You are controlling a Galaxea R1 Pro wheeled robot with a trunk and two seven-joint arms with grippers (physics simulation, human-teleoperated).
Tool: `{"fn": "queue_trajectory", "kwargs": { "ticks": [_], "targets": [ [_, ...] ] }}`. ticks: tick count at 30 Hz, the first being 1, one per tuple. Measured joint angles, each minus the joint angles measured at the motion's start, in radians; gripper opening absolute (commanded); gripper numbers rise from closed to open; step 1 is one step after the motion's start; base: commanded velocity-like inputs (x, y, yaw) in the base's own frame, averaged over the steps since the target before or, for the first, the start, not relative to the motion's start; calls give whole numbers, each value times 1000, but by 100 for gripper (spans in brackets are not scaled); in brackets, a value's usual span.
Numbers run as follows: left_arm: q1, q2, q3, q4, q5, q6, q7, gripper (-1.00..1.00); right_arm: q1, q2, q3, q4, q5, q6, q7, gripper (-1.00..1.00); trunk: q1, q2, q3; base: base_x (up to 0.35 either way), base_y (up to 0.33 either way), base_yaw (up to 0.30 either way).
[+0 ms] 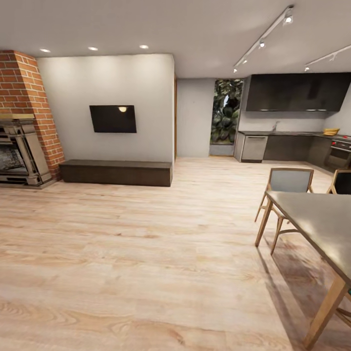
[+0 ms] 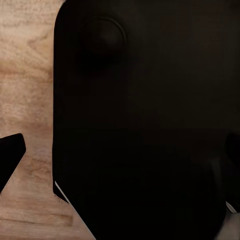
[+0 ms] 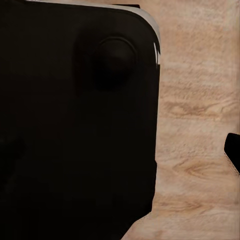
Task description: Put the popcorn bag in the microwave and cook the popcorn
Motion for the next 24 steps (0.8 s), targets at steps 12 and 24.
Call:
{"fn": "queue_trajectory", "kwargs": {
  "ticks": [12,24],
  "targets": [
    [0,0,0,0,0,0,0,100,0,2,-1,0,1,-1,0,100,0,0,0,328,0,0],
    [0,0,-2,0,-1,8,0,100,0,1,-1,0,0,-7,0,100,0,0,0,328,0,0]
  ]
}}
